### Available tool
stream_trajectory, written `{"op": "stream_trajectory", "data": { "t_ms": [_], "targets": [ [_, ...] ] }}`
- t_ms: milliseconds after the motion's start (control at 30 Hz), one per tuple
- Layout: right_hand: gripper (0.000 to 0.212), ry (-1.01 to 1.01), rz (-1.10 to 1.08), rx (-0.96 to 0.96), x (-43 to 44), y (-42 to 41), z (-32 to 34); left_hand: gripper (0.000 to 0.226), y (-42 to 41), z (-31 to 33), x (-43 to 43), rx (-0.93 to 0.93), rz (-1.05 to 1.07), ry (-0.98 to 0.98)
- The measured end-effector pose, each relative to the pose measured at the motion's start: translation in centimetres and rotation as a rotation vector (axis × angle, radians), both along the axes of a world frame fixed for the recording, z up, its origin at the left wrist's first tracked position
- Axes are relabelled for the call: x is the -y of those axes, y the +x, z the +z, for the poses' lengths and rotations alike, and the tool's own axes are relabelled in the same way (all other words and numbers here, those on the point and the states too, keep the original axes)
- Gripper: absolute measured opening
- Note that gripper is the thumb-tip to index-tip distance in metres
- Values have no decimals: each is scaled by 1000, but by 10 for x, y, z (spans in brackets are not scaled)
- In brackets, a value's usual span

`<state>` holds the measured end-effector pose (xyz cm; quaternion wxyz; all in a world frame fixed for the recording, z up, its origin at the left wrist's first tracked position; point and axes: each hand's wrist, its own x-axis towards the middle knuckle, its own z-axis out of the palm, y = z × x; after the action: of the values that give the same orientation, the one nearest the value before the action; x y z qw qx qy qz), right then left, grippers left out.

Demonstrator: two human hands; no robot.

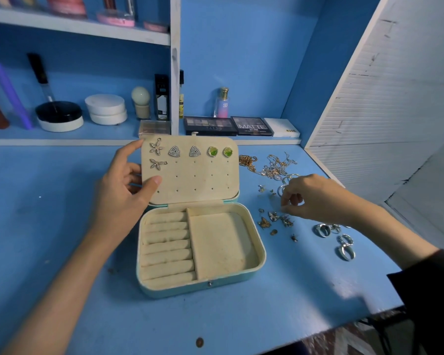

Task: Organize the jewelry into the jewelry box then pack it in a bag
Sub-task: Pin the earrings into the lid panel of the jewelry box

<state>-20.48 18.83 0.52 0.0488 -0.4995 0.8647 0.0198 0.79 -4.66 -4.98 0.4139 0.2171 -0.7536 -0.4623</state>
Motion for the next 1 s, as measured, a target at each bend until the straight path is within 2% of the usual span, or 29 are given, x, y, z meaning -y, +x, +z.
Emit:
{"op": "stream_trajectory", "data": {
  "t_ms": [400,1000],
  "targets": [
    [12,-17,124,-5,6,1,-6,59,0,-2,2,2,2,3],
    [16,-13,-5,9,12,5,-11,58,1,0,0,0,-1,-1]
  ]
}}
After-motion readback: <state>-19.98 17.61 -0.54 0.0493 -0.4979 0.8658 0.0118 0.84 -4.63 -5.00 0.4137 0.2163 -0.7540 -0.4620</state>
